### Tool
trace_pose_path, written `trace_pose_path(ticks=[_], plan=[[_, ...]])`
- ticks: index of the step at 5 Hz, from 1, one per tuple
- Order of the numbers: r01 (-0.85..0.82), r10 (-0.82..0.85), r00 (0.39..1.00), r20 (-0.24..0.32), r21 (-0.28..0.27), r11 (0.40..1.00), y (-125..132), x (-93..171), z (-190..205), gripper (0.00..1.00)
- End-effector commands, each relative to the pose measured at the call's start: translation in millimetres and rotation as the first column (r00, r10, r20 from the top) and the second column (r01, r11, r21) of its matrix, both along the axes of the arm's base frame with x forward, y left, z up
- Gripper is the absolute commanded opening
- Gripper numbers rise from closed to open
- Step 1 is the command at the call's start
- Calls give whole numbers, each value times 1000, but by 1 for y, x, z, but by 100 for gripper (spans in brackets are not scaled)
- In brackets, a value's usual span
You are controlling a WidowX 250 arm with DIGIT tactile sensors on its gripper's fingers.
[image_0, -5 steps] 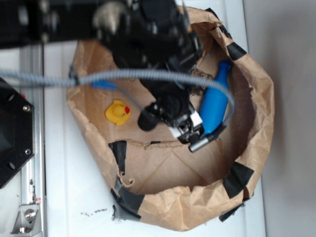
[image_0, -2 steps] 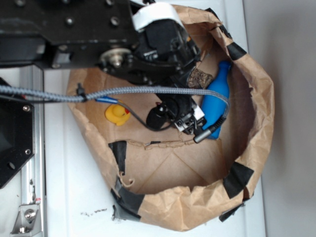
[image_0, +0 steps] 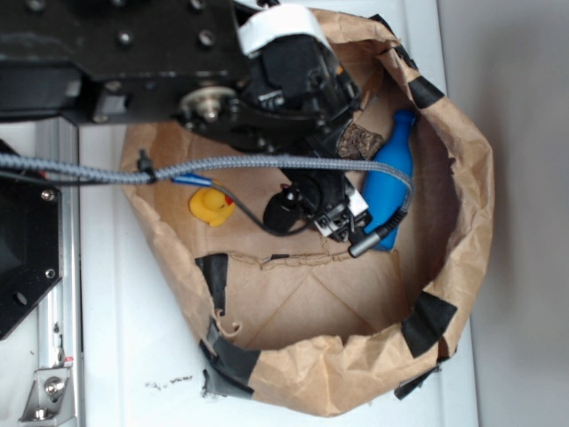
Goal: Grab the silver keys.
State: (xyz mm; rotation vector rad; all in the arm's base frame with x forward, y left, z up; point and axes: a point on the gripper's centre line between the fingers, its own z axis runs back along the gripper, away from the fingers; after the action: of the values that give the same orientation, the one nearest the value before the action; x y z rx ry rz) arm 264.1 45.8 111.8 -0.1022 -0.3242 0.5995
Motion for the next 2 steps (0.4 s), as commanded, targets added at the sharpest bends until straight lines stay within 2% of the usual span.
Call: trace_pose_path(ticks=[1, 2], plan=[[4, -4, 1000, 30, 5, 1000, 0, 3, 9, 100], [-113, 106, 992, -69, -96, 989, 2, 14, -17, 100]])
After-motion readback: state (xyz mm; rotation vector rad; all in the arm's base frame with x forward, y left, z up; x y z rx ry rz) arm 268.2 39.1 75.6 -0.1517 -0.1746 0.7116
